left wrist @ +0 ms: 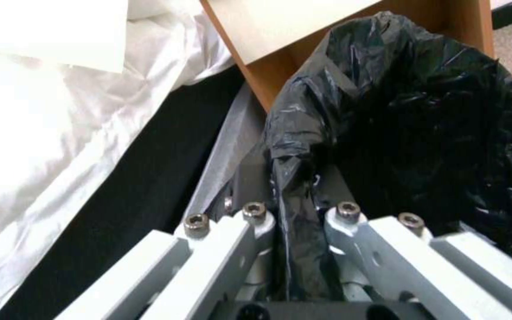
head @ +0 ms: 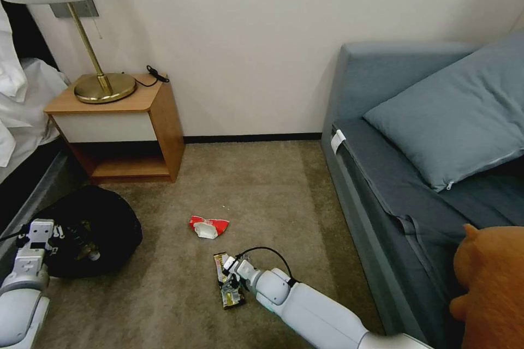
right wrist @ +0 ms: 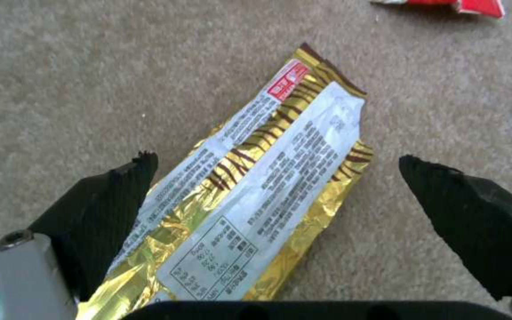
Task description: Pick up the trash bin, then pick up the garbage on the floor and place it into the trash bin.
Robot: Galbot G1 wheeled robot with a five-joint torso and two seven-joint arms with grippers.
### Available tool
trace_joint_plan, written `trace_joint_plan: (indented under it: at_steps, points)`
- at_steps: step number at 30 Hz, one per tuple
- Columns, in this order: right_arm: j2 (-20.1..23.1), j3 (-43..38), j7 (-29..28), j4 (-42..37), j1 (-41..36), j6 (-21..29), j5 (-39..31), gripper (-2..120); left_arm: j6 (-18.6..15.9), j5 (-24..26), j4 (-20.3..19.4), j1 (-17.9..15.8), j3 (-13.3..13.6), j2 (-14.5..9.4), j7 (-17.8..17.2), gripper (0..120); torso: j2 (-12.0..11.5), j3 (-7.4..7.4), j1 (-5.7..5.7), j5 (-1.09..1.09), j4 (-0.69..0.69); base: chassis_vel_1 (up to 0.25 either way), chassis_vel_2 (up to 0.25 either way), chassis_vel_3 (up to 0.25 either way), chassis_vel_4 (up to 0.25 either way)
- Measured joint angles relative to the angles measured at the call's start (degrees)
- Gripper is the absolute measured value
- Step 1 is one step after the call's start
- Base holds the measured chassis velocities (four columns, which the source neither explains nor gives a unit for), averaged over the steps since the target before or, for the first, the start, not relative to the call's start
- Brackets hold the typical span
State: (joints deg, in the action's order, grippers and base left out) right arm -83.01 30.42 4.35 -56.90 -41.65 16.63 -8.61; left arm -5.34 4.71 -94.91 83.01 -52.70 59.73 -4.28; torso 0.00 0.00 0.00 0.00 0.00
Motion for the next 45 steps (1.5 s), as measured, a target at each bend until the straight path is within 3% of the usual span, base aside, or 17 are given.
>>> trace_joint_plan:
  at_steps: [15,20,24,28,32,35,43,45]
  points:
    - [-1.9,0.0,0.9,5.0,0.0,-1.8,2.1,99,0.7,0.4,-0.2,0.5,-0.3,-0.1,0.0,4,0.0,0.0,0.0,0.0,-0.01,0.0,0.0,0.0,0.0]
    - [-2.1,-0.3,1.4,5.4,-0.1,-2.0,2.2,87,0.9,0.5,-0.2,0.7,-0.4,-0.1,-0.1,4,0.0,-0.01,0.0,0.0,-0.01,0.0,0.0,0.0,0.0]
    - [-2.0,-0.4,1.7,5.3,-0.1,-2.3,2.2,69,1.0,0.6,-0.4,0.9,-0.6,-0.1,-0.1,4,0.0,0.0,0.0,0.03,0.02,0.0,0.0,0.0,0.0]
    - [-1.8,-0.7,1.7,5.3,0.1,-2.3,2.1,61,1.1,0.6,-0.5,1.0,-0.6,-0.1,-0.2,4,0.0,0.0,0.0,0.03,0.02,0.0,0.0,0.0,0.0]
    - [-1.5,-0.9,1.8,5.2,0.4,-2.3,1.9,42,1.1,0.6,-0.7,1.0,-0.7,-0.1,-0.2,4,0.0,0.0,0.0,0.01,0.0,0.0,0.0,0.0,0.0]
    - [-1.4,-1.0,1.8,5.2,0.6,-2.3,1.9,37,1.1,0.6,-0.8,1.0,-0.7,-0.1,-0.2,4,0.0,0.0,0.0,0.0,-0.01,0.0,0.0,0.0,0.0]
    - [-1.0,-1.5,1.8,5.2,2.4,-2.5,1.0,4,1.1,0.7,-1.5,1.1,-0.8,-0.4,-0.2,4,0.0,0.0,0.0,0.0,-0.01,0.0,0.0,0.0,0.0]
    - [-0.9,-1.6,1.8,5.2,2.6,-2.5,0.9,2,1.1,0.7,-1.5,1.1,-0.8,-0.4,-0.2,4,0.0,0.0,0.0,0.0,-0.01,0.0,0.0,0.0,0.0]
